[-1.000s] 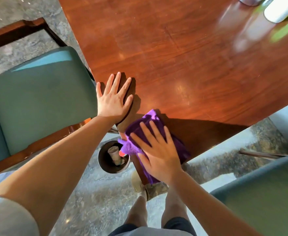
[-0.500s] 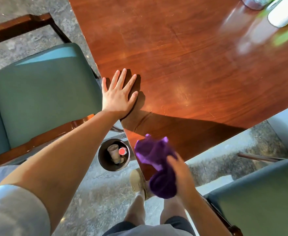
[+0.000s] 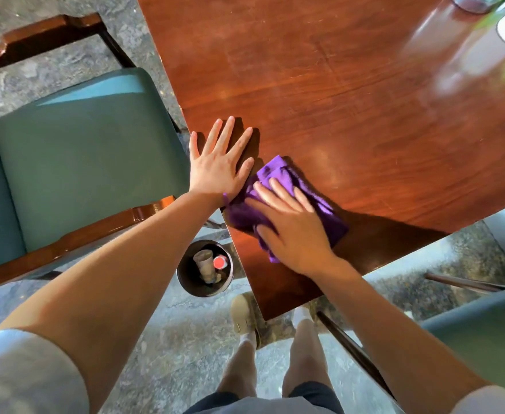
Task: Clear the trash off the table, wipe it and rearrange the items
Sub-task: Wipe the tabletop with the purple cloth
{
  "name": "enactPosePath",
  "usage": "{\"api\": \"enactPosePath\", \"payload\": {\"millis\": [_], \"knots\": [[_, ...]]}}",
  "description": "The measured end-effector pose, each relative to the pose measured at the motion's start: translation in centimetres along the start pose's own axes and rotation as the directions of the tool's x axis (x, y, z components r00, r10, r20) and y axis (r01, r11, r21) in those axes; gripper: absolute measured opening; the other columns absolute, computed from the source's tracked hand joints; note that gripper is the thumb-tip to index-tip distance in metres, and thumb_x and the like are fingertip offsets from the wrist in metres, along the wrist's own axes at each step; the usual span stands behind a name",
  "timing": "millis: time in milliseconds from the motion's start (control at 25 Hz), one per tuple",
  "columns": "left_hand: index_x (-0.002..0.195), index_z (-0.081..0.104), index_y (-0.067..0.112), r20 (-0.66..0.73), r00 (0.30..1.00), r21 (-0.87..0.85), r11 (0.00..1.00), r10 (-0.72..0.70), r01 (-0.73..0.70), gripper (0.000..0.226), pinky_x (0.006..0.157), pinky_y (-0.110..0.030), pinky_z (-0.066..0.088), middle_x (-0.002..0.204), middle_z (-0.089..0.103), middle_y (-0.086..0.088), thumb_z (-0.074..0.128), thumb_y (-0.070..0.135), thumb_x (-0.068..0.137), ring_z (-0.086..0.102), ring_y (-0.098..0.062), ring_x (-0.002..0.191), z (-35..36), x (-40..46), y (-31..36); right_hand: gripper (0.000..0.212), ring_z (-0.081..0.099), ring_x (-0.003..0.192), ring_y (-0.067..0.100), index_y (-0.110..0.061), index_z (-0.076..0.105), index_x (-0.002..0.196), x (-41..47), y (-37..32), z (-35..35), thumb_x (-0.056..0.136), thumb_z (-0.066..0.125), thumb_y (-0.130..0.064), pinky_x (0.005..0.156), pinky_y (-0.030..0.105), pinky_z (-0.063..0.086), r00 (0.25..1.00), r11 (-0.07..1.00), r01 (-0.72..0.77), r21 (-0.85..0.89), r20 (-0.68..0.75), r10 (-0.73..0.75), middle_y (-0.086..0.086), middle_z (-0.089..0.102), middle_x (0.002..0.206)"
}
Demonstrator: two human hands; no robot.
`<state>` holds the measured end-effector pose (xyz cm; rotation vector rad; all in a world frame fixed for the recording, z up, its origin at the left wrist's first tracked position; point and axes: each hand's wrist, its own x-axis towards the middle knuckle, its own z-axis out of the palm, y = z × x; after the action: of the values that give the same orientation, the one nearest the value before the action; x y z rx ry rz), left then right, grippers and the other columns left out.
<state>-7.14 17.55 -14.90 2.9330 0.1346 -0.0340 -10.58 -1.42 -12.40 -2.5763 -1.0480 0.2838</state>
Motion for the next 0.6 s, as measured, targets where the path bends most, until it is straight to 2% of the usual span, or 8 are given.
{"api": "enactPosePath", "payload": {"millis": [160, 280, 400, 480, 520, 600], "knots": [[0.147, 0.018, 0.033, 0.008, 1.0, 0.002, 1.0, -0.009, 0.009, 0.052, 0.113, -0.057, -0.001, 0.159, 0.011, -0.005, 0.027, 0.046, 0.098, 0.004, -0.025, 0.146, -0.2, 0.0, 0.2, 0.051, 0.022, 0.141, 0.021, -0.03, 0.043, 0.136, -2.5, -2.7, 1.5, 0.087, 0.036, -0.042, 0.113, 0.043, 0.013, 0.99, 0.991, 0.119, -0.065, 0.088, -0.113, -0.002, 0.034, 0.151], [0.148, 0.015, 0.032, 0.055, 0.998, 0.018, 1.0, -0.007, 0.006, 0.053, 0.113, -0.056, -0.002, 0.16, 0.007, -0.006, 0.021, 0.048, 0.098, 0.001, -0.025, 0.146, -0.3, 0.0, 0.2, 0.057, 0.014, 0.144, 0.021, -0.03, 0.034, 0.14, -4.2, -3.8, 1.8, 0.086, 0.038, -0.047, 0.116, 0.046, 0.007, 0.984, 0.992, 0.111, -0.067, 0.146, -0.1, -0.002, 0.025, 0.155], [0.149, 0.007, 0.03, 0.131, 0.99, -0.077, 0.995, -0.047, 0.057, 0.058, 0.116, -0.054, -0.004, 0.16, -0.001, -0.004, 0.023, 0.05, 0.098, -0.005, -0.021, 0.146, -1.4, -0.2, 0.6, 0.058, 0.008, 0.144, 0.017, -0.028, 0.024, 0.145, -4.1, -3.9, 0.5, 0.09, 0.031, -0.043, 0.116, 0.044, 0.003, 0.993, 0.992, 0.042, 0.123, 0.103, -0.055, -0.002, 0.019, 0.156], [0.15, 0.007, 0.025, 0.049, 0.993, -0.242, 0.963, -0.107, 0.115, 0.063, 0.117, -0.049, -0.002, 0.16, 0.0, -0.003, 0.028, 0.05, 0.095, -0.005, -0.019, 0.146, -2.6, -2.1, 1.6, 0.055, 0.016, 0.143, 0.016, -0.021, 0.032, 0.143, -4.2, -2.9, -0.9, 0.089, 0.034, -0.028, 0.115, 0.04, 0.009, 1.0, 0.982, 0.028, 0.187, 0.006, -0.03, 0.002, 0.028, 0.153], [0.15, 0.009, 0.023, -0.014, 0.991, -0.312, 0.942, -0.136, 0.125, 0.065, 0.117, -0.046, 0.0, 0.16, 0.002, -0.003, 0.031, 0.048, 0.094, -0.003, -0.019, 0.146, -3.1, -3.9, 2.4, 0.055, 0.022, 0.141, 0.018, -0.018, 0.038, 0.14, -4.4, -2.1, -1.5, 0.085, 0.037, -0.019, 0.114, 0.039, 0.014, 0.998, 0.988, 0.057, 0.141, -0.043, -0.051, 0.004, 0.034, 0.15], [0.149, 0.018, 0.016, -0.101, 0.986, -0.373, 0.924, -0.136, 0.089, 0.066, 0.116, -0.042, 0.009, 0.158, 0.013, -0.007, 0.04, 0.04, 0.092, 0.006, -0.022, 0.146, -3.3, -8.7, 4.6, 0.053, 0.034, 0.137, 0.024, -0.013, 0.048, 0.133, -5.0, -0.3, -2.0, 0.08, 0.045, -0.007, 0.112, 0.039, 0.024, 0.989, 0.989, 0.143, 0.026, -0.039, -0.141, 0.008, 0.045, 0.143]]}}
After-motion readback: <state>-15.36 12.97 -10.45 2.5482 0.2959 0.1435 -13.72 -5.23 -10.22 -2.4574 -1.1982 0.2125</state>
